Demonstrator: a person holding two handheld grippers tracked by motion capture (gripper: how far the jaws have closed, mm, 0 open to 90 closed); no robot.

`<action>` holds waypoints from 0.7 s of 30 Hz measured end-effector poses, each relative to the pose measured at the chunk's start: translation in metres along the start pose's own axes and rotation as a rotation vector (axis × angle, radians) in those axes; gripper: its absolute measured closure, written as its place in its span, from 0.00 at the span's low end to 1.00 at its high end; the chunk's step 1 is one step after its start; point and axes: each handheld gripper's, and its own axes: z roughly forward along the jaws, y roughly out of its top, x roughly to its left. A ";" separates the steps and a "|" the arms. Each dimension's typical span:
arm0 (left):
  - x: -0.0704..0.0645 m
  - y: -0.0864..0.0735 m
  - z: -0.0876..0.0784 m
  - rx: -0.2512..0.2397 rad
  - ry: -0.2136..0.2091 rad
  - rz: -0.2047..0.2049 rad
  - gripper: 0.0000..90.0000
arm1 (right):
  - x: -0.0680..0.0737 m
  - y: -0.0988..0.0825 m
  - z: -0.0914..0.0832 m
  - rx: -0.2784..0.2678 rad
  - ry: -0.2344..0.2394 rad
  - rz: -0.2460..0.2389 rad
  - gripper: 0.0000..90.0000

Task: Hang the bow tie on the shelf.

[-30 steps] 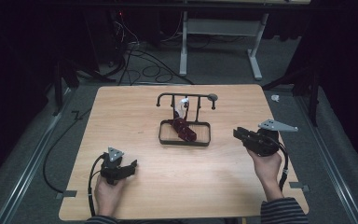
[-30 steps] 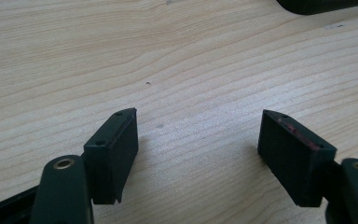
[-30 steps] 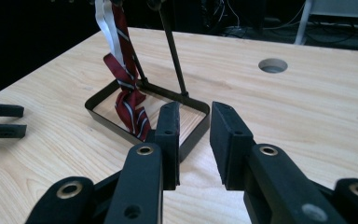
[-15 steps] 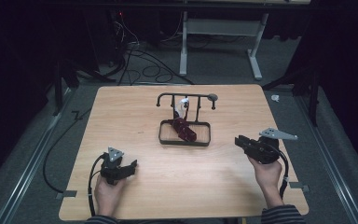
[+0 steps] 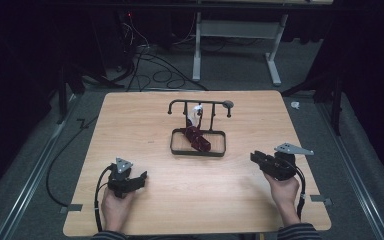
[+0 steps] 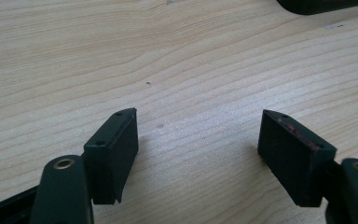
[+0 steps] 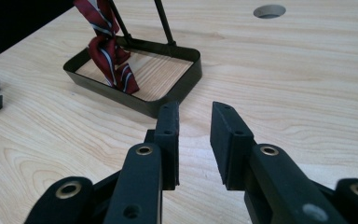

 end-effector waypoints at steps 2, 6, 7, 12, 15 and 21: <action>0.000 0.000 0.000 0.000 0.001 0.000 0.32 | 0.000 -0.002 0.002 0.005 0.000 0.000 0.82; 0.000 0.000 0.000 0.000 0.000 0.000 0.32 | 0.000 -0.007 0.006 0.017 0.000 0.008 0.82; 0.000 0.000 0.000 0.000 0.000 0.000 0.32 | 0.000 -0.008 0.008 0.022 0.001 0.005 0.81; 0.000 0.000 0.000 -0.001 0.000 0.000 0.33 | 0.000 -0.014 0.015 0.047 -0.007 0.004 0.80; 0.000 0.000 0.000 0.000 0.000 0.000 0.33 | 0.001 -0.018 0.020 0.068 -0.027 -0.014 0.78; 0.000 0.000 0.000 -0.001 0.000 -0.001 0.33 | 0.002 -0.027 0.032 0.113 -0.097 -0.059 0.73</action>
